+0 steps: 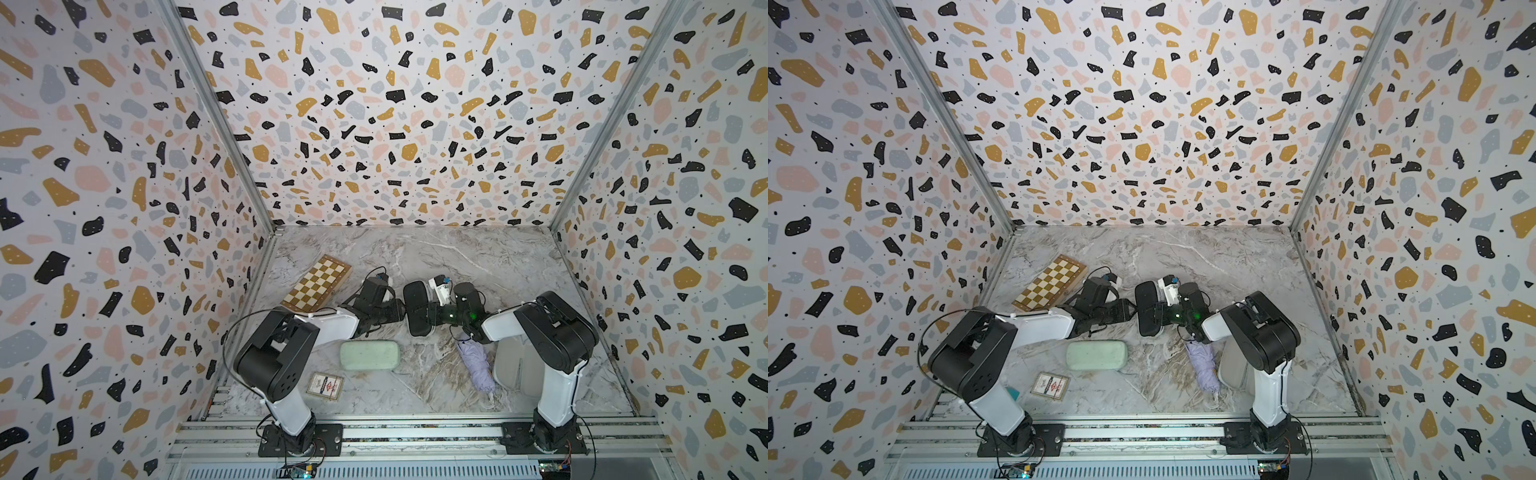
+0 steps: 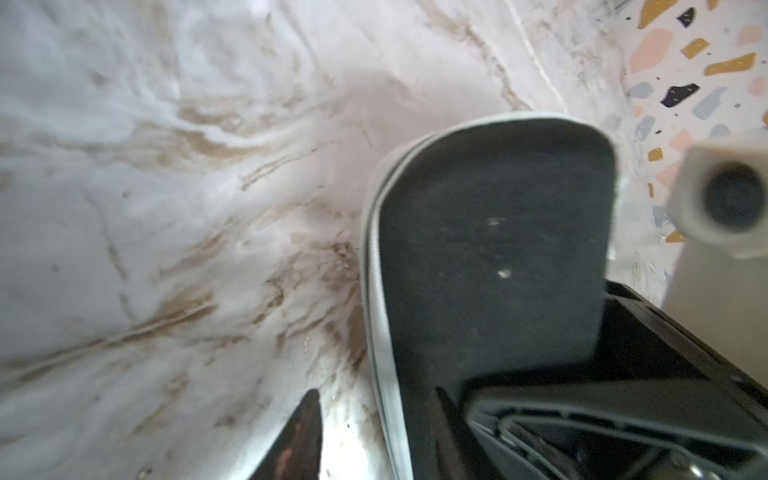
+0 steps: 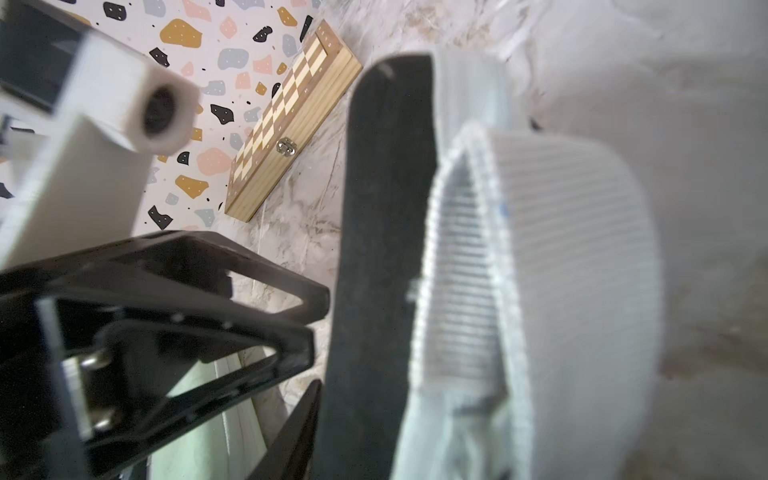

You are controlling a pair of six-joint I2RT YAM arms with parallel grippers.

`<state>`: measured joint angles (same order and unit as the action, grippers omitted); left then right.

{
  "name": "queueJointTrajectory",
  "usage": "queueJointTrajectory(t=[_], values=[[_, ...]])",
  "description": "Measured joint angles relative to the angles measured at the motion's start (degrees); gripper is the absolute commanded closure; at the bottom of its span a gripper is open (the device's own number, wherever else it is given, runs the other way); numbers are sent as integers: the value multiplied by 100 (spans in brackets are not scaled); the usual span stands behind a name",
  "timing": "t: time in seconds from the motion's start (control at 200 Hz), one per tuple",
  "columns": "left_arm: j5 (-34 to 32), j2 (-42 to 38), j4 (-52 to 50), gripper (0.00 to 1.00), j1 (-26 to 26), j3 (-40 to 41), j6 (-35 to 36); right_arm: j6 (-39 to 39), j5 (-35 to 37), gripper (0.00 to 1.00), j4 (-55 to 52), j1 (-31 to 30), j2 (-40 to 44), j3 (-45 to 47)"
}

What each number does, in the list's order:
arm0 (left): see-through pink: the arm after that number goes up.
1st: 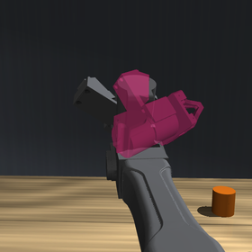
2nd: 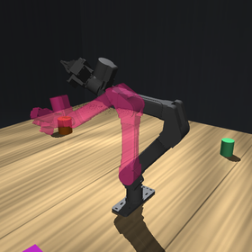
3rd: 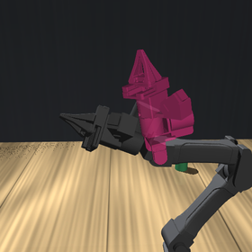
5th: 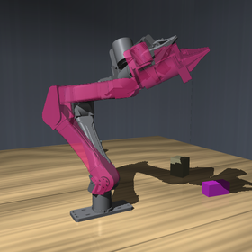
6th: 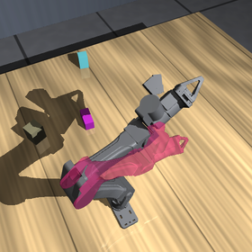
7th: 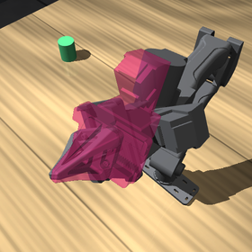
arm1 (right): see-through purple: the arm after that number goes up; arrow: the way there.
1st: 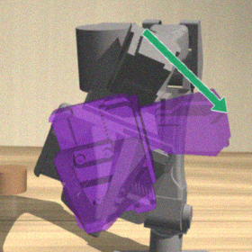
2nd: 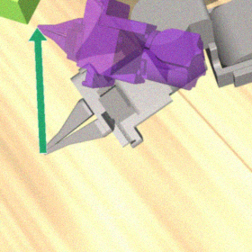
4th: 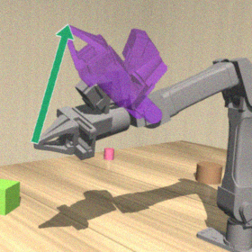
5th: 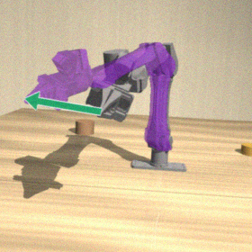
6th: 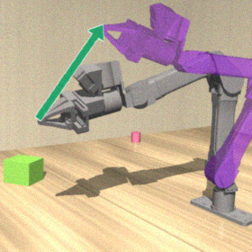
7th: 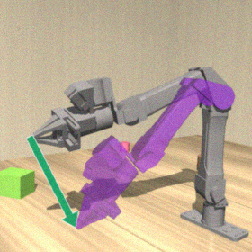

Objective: Put umbrellas into zippered umbrella sleeves
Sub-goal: Pick up the umbrella sleeve at the center of the board.

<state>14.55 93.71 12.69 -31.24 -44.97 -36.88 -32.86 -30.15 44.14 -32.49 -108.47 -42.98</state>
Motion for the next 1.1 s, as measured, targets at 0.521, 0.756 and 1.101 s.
queueJointTrajectory(t=[0.521,0.756,1.101], values=[[968,-2422,1679,10,-4,1751,57,699,-291,69,157,39,2135,1143],[1412,-2623,2750,10,-74,2037,22,809,-894,69,264,-101,3047,1412],[1521,-2791,3733,20,-424,2299,24,868,-1478,70,304,-549,3405,1464]])
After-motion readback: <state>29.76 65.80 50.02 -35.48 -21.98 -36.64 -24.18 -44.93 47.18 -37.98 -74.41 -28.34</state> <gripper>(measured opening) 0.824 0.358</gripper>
